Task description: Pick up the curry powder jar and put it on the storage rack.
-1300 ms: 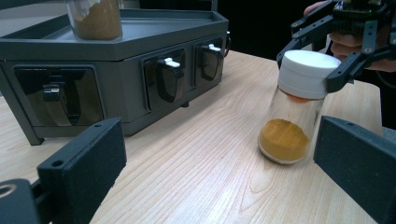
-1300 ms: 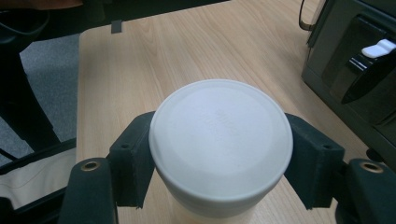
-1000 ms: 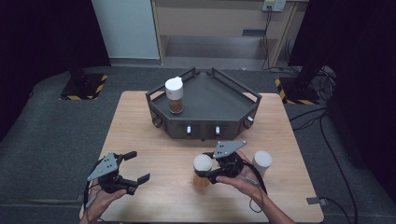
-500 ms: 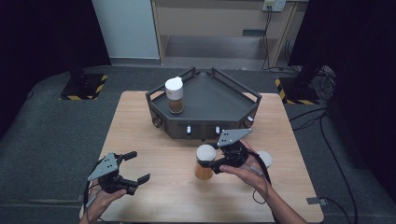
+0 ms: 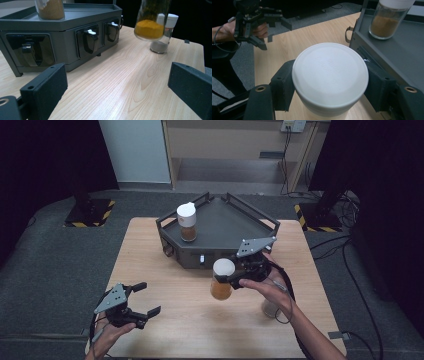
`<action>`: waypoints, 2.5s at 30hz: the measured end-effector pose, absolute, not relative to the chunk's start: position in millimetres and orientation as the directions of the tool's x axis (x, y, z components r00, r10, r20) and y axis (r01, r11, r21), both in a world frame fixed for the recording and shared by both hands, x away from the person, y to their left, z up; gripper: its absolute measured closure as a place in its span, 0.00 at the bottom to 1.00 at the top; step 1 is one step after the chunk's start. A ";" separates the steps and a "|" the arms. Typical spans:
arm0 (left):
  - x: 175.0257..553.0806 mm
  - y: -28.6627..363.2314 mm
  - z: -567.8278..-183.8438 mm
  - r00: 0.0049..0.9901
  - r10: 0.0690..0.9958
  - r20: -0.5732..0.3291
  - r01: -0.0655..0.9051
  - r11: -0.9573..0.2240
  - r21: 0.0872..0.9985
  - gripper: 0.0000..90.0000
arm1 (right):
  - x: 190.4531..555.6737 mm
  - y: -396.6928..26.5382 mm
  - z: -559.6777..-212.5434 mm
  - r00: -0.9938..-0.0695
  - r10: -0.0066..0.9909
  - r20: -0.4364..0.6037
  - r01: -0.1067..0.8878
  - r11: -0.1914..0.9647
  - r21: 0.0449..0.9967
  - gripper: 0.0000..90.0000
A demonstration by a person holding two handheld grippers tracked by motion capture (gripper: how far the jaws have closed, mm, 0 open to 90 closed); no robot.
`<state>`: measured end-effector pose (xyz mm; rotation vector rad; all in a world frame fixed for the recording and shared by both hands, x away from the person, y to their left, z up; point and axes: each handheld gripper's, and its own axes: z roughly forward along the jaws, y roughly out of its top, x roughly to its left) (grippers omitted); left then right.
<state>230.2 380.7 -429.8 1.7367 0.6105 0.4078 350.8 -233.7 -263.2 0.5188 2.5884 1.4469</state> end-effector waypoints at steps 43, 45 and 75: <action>230.0 381.3 -429.7 0.799 0.599 -0.046 0.187 -0.175 0.967 0.01 | 398.8 -197.0 -194.9 -0.859 0.512 0.002 0.281 0.469 0.837 0.38; 230.0 381.3 -429.6 0.799 0.599 -0.045 0.186 -0.175 0.967 0.01 | 401.4 -194.7 -194.6 -0.847 0.532 -0.001 0.289 0.462 0.838 0.38; 230.0 382.1 -430.6 0.795 0.604 -0.051 0.190 -0.167 0.967 0.01 | 455.4 -156.8 -211.1 -0.681 0.732 -0.026 0.403 0.404 0.821 0.38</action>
